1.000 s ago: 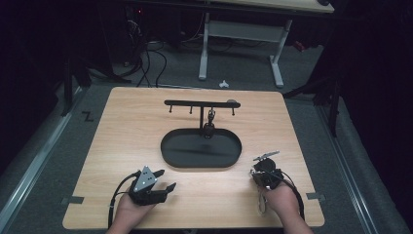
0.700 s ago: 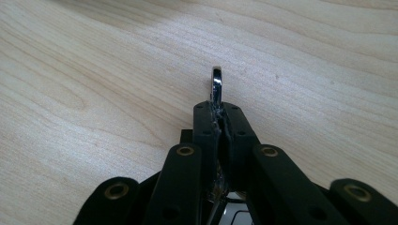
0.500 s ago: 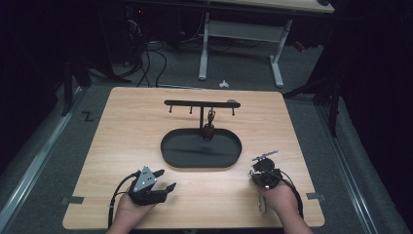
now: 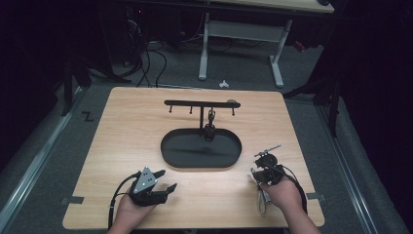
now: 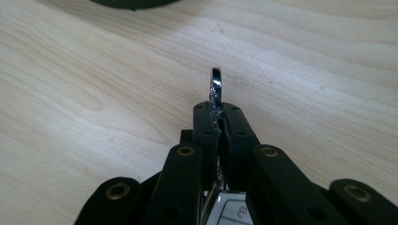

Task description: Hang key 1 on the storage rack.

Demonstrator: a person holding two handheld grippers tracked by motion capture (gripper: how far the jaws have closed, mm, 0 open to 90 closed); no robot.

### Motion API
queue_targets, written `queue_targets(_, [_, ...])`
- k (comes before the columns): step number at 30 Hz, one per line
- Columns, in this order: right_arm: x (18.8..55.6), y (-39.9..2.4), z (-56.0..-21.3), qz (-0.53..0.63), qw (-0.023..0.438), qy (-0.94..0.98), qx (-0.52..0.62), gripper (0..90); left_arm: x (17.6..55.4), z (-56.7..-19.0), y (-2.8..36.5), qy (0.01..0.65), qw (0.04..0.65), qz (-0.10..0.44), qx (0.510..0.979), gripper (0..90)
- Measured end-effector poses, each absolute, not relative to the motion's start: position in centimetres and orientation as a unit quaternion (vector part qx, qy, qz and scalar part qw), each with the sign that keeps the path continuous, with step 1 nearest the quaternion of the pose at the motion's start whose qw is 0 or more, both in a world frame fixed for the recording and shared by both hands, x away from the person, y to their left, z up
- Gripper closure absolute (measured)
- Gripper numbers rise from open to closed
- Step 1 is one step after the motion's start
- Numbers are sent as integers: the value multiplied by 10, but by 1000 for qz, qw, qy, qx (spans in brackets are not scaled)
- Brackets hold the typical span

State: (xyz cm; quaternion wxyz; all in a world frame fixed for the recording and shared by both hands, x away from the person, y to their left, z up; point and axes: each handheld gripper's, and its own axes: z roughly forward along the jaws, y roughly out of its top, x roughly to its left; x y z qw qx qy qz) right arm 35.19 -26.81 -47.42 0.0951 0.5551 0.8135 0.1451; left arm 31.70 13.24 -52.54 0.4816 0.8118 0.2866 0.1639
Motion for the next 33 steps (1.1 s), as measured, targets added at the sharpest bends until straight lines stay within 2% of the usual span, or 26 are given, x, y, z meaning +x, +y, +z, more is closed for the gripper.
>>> queue_targets(16, [352, -278, -406, 173, 120, 810, 548, 863, 318, -526, 133, 288, 484, 164, 810, 346])
queue_targets(33, [363, -264, -382, 198, 124, 813, 534, 864, 317, -525, 134, 289, 484, 164, 809, 344])
